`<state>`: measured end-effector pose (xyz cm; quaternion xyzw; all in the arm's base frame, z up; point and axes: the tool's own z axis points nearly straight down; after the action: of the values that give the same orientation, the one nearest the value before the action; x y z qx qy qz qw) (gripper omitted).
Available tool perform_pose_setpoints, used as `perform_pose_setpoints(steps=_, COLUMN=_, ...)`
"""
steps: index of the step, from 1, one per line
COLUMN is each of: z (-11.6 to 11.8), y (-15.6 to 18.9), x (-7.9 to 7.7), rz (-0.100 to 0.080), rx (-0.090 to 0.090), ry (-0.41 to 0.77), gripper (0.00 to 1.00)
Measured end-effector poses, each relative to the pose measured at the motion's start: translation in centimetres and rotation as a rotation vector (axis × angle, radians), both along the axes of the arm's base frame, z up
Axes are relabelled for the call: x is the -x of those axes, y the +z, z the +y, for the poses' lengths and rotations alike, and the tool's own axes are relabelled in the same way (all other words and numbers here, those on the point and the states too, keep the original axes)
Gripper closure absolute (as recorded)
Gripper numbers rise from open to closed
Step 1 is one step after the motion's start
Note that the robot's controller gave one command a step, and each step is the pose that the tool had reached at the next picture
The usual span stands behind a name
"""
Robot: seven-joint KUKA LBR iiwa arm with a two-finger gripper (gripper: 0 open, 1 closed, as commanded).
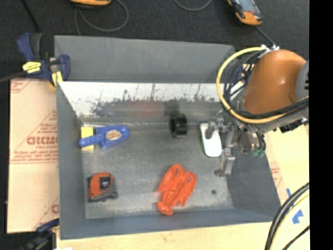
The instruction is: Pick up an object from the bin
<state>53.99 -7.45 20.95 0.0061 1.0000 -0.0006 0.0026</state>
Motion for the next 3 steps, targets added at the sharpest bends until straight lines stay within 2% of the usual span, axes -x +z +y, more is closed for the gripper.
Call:
perform_pose_setpoints(steps=1, z=2.0, y=-0.9, x=2.3, rz=-0.001, rx=-0.001, ry=0.057, gripper=0.00)
perform_pose_setpoints(steps=2, z=4.5, y=-1.8, x=3.1, rz=0.009, rx=-0.002, ry=0.063, gripper=0.00)
perform_pose_setpoints(steps=3, z=9.9, y=-4.1, x=3.6, rz=0.000, rx=0.000, ry=0.087, gripper=0.00)
